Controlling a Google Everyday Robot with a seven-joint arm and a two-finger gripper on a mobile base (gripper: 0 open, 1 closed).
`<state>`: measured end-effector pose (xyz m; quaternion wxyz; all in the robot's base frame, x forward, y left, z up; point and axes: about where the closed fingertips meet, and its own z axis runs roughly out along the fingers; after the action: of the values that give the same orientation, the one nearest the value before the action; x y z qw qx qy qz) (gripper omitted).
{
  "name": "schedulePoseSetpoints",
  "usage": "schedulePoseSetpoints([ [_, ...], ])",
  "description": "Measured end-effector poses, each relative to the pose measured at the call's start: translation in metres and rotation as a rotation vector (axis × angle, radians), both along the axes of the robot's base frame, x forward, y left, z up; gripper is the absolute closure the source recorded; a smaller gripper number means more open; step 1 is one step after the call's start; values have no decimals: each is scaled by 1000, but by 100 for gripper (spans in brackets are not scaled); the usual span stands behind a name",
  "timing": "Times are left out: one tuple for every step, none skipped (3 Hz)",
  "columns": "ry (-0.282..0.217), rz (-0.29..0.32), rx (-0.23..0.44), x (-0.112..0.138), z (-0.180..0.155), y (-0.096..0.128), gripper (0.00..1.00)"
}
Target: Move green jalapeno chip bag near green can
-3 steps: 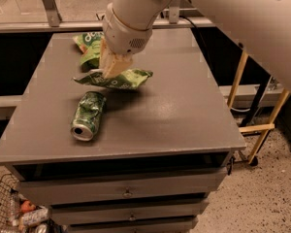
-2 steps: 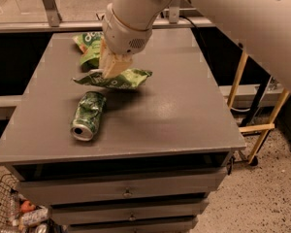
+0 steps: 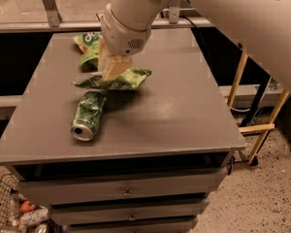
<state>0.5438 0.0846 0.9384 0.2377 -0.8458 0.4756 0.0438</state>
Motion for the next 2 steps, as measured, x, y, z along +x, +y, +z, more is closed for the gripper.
schedulePoseSetpoints([
  [-1,2,0,-1,0,1,4],
  [-1,3,-1,-1,0,2,0],
])
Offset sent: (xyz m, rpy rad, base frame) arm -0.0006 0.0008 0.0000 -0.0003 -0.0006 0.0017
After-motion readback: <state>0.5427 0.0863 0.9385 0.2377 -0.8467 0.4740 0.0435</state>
